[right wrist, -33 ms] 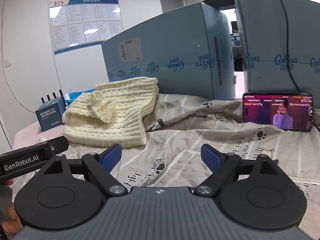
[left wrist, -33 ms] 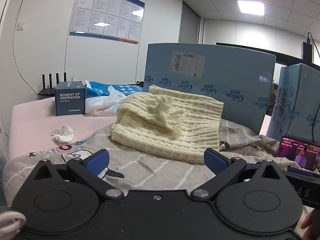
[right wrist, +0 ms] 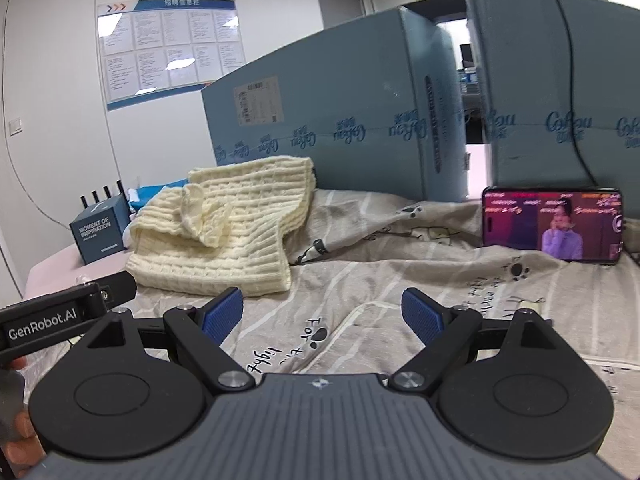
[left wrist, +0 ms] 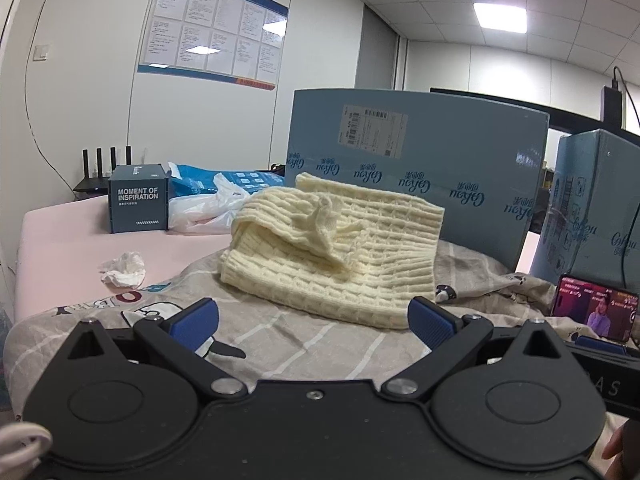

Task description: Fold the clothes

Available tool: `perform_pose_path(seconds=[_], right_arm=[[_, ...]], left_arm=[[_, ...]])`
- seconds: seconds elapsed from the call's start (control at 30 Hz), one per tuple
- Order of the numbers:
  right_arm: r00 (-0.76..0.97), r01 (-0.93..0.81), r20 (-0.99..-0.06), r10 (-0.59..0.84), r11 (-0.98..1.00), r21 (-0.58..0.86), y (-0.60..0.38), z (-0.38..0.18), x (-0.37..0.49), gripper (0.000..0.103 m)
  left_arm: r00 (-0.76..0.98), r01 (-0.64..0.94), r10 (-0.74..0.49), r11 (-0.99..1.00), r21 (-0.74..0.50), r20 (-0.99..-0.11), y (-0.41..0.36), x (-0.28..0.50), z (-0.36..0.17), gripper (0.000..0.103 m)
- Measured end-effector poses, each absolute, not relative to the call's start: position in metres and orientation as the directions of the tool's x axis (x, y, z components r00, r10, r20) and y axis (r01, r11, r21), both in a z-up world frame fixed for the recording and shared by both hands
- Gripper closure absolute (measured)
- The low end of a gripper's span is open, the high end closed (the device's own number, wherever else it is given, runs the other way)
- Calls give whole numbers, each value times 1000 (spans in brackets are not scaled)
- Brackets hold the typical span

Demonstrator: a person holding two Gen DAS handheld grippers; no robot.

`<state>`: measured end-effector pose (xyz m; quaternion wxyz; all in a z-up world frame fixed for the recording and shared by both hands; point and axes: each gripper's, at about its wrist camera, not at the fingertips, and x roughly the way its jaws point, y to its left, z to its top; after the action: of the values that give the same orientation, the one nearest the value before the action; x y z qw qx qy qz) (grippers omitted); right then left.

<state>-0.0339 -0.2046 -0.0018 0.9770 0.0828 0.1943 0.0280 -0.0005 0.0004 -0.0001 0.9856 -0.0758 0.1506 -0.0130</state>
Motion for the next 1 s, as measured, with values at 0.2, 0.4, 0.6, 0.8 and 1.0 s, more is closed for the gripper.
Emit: perform_pose_path(seconds=[0.2, 0.4, 0.6, 0.8, 1.0], right_arm=[[944, 37, -327, 34, 978, 207, -227, 12, -51, 18], [952, 171, -289, -105, 962, 214, -261, 21, -107, 18], [920, 317, -302, -251, 929, 193, -296, 19, -140, 18], [883, 418, -314, -349, 889, 188, -326, 17, -160, 18], [853, 485, -313, -417, 856, 181, -345, 16, -169, 18]], left_arm=[[960, 67, -102, 988, -140, -261, -18, -6, 12, 0], [936, 246, -276, 957, -154, -217, -54, -16, 23, 0], [885, 391, -424, 902, -184, -193, -91, -23, 25, 0], [836, 496, -524, 848, -185, -164, -128, -21, 30, 0], [780, 567, -594, 804, -178, -199, -135, -22, 14, 0]])
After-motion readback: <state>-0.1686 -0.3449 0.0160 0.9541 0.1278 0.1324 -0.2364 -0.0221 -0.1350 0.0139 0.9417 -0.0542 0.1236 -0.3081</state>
